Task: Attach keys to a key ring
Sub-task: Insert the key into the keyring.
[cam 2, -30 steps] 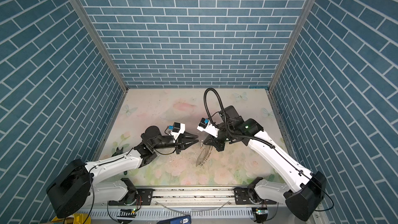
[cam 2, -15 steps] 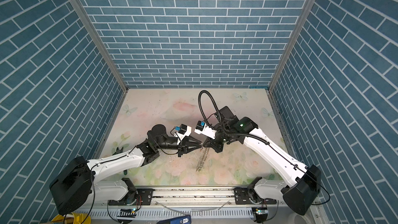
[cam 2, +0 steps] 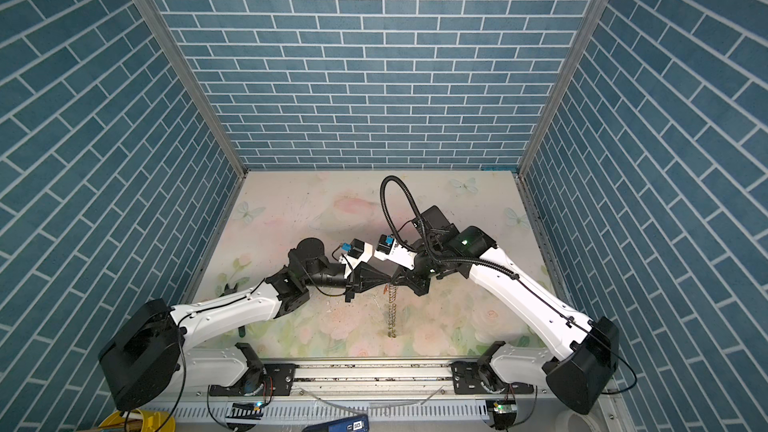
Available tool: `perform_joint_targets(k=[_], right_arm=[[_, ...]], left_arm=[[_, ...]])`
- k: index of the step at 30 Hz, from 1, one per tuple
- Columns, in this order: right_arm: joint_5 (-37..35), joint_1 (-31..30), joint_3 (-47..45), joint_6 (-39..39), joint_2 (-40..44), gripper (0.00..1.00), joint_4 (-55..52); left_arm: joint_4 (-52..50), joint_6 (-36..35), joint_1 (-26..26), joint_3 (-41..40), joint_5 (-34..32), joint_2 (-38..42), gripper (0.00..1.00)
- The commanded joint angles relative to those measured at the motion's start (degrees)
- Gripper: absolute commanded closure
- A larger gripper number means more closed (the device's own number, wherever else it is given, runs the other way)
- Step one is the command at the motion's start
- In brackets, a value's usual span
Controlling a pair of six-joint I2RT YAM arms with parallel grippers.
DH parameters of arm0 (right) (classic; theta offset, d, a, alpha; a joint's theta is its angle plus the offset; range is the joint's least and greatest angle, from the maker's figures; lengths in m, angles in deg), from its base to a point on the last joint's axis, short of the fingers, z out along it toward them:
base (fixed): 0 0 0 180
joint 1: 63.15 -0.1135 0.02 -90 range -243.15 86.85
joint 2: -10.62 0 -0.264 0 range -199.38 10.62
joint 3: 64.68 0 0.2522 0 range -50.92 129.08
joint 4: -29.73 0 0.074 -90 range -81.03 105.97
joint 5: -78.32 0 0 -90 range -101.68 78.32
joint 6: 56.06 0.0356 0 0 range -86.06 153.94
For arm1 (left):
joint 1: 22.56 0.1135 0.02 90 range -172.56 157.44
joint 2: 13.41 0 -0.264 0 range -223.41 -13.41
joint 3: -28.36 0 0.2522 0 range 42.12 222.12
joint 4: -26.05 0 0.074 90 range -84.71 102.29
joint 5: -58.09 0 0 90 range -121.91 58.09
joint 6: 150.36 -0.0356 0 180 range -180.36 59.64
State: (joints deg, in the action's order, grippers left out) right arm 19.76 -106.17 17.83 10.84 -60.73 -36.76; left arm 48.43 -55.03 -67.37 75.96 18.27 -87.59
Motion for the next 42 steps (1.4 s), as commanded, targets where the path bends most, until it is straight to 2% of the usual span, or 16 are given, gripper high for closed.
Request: perform_joint_targets(k=[1,2,8,11,14,16,20,27,34,42], right_arm=[[-1.54,0.05,2.63,-2.40,1.60,1.00,2.54],[-2.26,0.12,2.57,-2.41,1.88,1.00,2.60],[-4.23,1.29,-2.95,0.65,6.44,0.85,8.52],[-4.34,2.24,-10.49,4.38,11.16,0.83,20.18],[-0.25,2.20,-19.82,7.71,15.43,0.79,34.09],[-0.12,2.33,-22.49,9.19,16.15,0.79,38.07],[-0.83,2.33,-24.27,9.89,15.55,0.80,39.93],[-0.83,2.33,-26.31,11.68,15.50,0.82,42.47],[-9.85,2.33,-24.84,11.54,19.68,0.82,38.40],[-4.19,1.39,-25.37,13.40,20.62,0.80,39.74]], left_arm=[[-0.67,-0.58,-0.62,0.65,1.69,-0.11,1.00],[-0.18,-0.48,-0.62,0.44,1.44,0.06,1.00],[6.60,1.76,-0.54,-2.13,-4.03,1.62,1.00],[13.79,4.20,-0.53,-4.05,-5.36,1.32,1.00],[20.90,6.59,-0.53,-5.28,-5.94,0.12,1.00],[23.07,7.45,-0.53,-5.29,-5.98,-0.66,1.00],[27.51,9.00,-0.52,-5.76,-6.44,-1.52,1.00],[27.56,8.44,-0.53,-5.81,-7.57,-1.08,1.00],[26.22,6.90,-0.53,-6.38,-9.69,0.25,1.00],[27.32,6.96,-0.53,-6.72,-10.64,0.19,1.00]])
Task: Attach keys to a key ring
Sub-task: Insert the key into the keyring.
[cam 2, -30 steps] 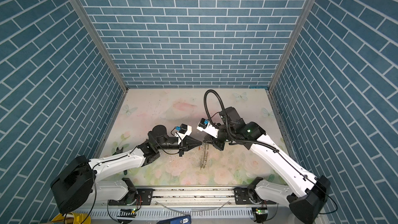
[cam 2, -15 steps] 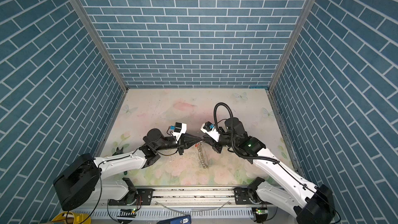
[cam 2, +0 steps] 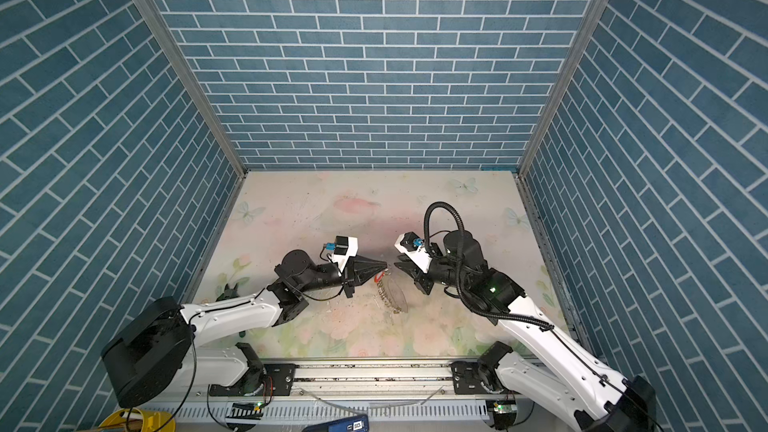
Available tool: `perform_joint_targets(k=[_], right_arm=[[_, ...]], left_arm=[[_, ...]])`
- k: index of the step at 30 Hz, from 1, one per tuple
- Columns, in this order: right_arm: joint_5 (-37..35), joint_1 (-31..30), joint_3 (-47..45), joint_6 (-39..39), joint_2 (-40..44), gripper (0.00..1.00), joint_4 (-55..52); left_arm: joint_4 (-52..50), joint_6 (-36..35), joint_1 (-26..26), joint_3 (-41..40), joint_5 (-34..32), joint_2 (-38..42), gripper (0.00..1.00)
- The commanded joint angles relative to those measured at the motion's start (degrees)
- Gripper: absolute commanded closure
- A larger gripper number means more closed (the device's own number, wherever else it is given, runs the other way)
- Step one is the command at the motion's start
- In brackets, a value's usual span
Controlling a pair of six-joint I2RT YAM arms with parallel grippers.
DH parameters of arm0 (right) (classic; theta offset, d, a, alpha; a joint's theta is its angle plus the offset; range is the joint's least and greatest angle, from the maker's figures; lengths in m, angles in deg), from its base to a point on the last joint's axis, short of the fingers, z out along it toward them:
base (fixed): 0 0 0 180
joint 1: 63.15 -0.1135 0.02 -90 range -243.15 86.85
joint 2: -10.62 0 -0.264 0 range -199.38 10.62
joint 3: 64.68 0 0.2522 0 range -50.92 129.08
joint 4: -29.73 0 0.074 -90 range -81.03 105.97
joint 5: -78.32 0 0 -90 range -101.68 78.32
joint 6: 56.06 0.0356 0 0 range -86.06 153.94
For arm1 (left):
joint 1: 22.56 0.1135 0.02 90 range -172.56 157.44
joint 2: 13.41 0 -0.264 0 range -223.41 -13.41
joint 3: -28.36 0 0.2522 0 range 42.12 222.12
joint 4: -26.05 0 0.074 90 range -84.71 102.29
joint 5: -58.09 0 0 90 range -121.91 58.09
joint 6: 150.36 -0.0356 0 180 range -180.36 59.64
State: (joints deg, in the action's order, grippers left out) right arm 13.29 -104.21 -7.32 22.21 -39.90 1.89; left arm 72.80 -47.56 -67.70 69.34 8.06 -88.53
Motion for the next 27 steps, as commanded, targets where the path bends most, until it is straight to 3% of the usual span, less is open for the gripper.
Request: perform_joint_targets(k=[1,15,27], right_arm=[[2.57,-0.79,-0.38,2.22,-0.58,0.80,1.68],[4.38,-2.90,-0.64,4.74,-6.03,0.83,8.45],[-0.39,-5.15,-0.43,6.72,-9.03,0.83,12.50]], left_arm=[[3.13,-0.43,-0.21,-0.11,-0.31,1.09,1.00],[9.05,2.88,-0.37,0.03,-0.50,-1.11,1.00],[19.36,7.90,-1.59,0.09,-2.19,-5.48,1.00]])
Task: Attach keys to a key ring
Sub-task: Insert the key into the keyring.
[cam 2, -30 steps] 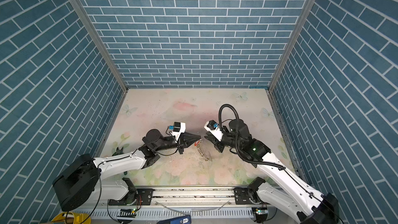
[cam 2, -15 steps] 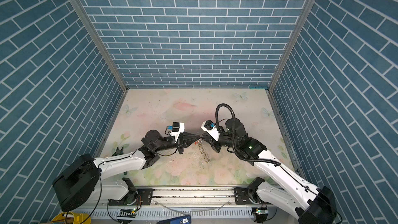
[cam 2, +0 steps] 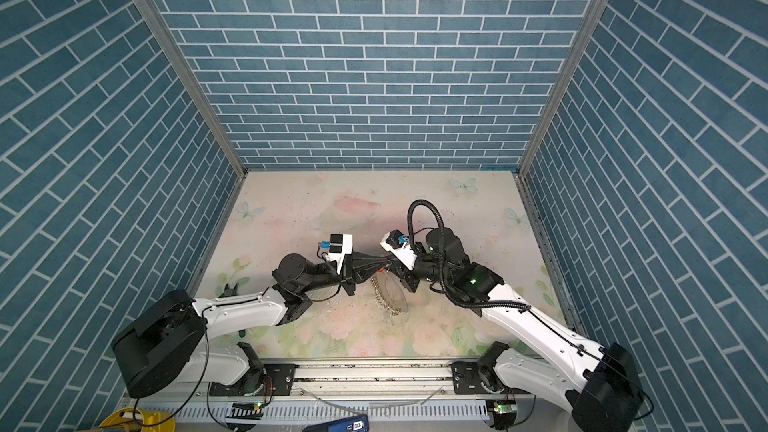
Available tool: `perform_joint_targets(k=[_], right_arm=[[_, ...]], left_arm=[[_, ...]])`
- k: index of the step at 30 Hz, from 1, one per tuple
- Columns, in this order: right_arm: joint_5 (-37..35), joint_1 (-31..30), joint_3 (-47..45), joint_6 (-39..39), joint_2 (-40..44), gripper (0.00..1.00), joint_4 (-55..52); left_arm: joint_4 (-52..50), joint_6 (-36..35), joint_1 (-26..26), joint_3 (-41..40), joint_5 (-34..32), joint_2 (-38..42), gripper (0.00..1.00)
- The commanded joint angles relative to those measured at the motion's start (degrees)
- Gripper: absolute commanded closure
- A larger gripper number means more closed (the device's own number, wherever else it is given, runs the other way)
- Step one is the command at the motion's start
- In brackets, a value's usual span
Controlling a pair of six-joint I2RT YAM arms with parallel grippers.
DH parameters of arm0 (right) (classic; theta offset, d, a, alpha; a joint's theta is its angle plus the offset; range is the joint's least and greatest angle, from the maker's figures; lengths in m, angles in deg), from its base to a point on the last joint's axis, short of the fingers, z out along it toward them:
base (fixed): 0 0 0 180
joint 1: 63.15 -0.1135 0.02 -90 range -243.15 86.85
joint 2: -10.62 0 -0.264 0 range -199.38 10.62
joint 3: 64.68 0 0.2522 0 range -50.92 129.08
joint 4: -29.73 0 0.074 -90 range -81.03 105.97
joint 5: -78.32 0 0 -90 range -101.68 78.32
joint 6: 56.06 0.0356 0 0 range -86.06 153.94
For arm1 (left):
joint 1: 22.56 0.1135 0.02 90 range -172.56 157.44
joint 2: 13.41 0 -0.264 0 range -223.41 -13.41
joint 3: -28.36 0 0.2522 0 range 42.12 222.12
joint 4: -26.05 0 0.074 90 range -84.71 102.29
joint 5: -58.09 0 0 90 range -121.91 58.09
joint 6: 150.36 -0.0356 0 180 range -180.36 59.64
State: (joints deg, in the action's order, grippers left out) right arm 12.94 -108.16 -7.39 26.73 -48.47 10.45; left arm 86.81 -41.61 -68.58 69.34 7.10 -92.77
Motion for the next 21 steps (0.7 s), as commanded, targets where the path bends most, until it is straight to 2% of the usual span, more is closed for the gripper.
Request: perform_joint_targets(k=[1,5,11,14,18,19,21], right_arm=[[-0.53,-1.26,-0.29,2.11,-0.50,0.83,3.94],[-4.79,-1.17,-0.15,0.86,0.88,0.81,1.93],[-21.38,-0.89,-1.19,-1.32,7.60,0.75,-4.12],[-20.00,-0.50,-2.87,-1.37,10.84,0.71,-5.05],[-10.87,-0.50,-7.40,0.25,13.23,0.68,-0.40],[-8.79,-0.60,-8.77,0.73,13.79,0.61,1.23],[-6.52,-0.58,-11.73,3.50,15.19,0.57,6.08]], left_arm=[[5.46,1.86,-0.73,0.03,-1.37,-1.41,1.00],[1.72,-0.85,-0.74,-0.58,-3.41,0.58,1.00],[-13.53,-8.97,-0.73,-0.97,-10.75,8.27,1.00],[-20.33,-12.02,-0.74,-0.50,-12.74,11.15,1.00],[-22.91,-13.23,-0.71,-0.84,-14.54,13.02,1.00],[-23.77,-13.48,-0.73,-0.76,-14.97,13.29,1.00],[-25.13,-14.07,-0.69,-0.48,-15.51,13.81,1.00]])
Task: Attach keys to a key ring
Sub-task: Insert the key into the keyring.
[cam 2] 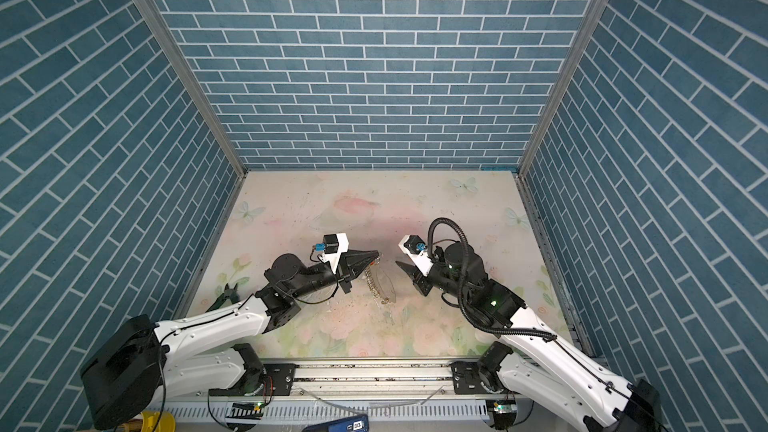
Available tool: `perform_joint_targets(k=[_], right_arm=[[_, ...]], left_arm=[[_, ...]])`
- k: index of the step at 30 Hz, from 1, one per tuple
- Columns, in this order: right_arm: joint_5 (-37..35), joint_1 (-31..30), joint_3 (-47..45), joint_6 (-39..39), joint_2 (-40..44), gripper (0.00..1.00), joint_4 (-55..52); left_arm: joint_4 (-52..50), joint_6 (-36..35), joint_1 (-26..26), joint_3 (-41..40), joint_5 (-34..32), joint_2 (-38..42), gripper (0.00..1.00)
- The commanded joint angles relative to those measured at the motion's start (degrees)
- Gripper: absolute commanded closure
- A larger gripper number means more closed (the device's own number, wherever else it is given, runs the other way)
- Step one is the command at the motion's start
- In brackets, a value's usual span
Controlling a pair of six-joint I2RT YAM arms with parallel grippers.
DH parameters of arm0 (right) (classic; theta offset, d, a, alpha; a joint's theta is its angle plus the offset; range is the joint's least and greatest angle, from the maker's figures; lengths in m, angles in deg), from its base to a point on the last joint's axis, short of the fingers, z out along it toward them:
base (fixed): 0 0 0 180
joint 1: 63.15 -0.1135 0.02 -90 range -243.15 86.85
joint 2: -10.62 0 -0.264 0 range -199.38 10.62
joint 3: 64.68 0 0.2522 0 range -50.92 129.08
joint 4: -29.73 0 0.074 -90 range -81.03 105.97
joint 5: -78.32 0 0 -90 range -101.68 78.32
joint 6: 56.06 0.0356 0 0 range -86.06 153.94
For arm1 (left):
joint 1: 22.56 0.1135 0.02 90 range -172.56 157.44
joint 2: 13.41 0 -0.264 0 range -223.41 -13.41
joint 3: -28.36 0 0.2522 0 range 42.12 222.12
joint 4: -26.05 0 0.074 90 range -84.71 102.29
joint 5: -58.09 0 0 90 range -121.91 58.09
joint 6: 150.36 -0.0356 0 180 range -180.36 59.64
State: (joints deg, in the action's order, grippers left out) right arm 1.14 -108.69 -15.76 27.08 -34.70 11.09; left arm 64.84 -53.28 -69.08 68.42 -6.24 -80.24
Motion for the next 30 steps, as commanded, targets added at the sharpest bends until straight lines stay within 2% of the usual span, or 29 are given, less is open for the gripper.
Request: perform_joint_targets(k=[1,5,9,12,21,23,26,30], right_arm=[[6.77,-0.03,-4.51,4.13,2.17,0.56,7.13],[10.20,-0.41,-7.96,8.16,4.44,0.49,12.28],[11.46,-1.13,-10.27,12.74,4.19,0.38,15.50],[10.91,-1.89,-11.64,15.21,3.04,0.38,17.58],[6.08,-6.26,-10.77,16.00,-4.76,0.38,18.18],[1.48,-6.87,-9.84,16.09,-6.13,0.40,16.45],[-4.39,-7.23,-7.93,16.11,-8.17,0.48,12.51],[-5.76,-7.84,-6.04,15.37,-11.58,0.59,11.13]], left_arm=[[-3.65,-2.49,-0.18,0.53,-2.55,1.48,1.00],[-5.52,-3.02,-0.19,1.14,-3.88,2.46,1.00],[-6.06,-3.03,-0.21,1.64,-4.18,2.62,1.00],[-5.80,-2.85,-0.24,1.66,-4.55,2.67,1.00],[-6.79,-2.64,-0.26,2.17,-7.23,2.74,1.00],[-7.69,-2.63,-0.25,2.32,-9.07,2.95,1.00],[-9.05,-2.63,-0.23,2.49,-12.04,3.08,1.00],[-10.25,-2.33,-0.26,2.74,-15.79,2.85,1.00]])
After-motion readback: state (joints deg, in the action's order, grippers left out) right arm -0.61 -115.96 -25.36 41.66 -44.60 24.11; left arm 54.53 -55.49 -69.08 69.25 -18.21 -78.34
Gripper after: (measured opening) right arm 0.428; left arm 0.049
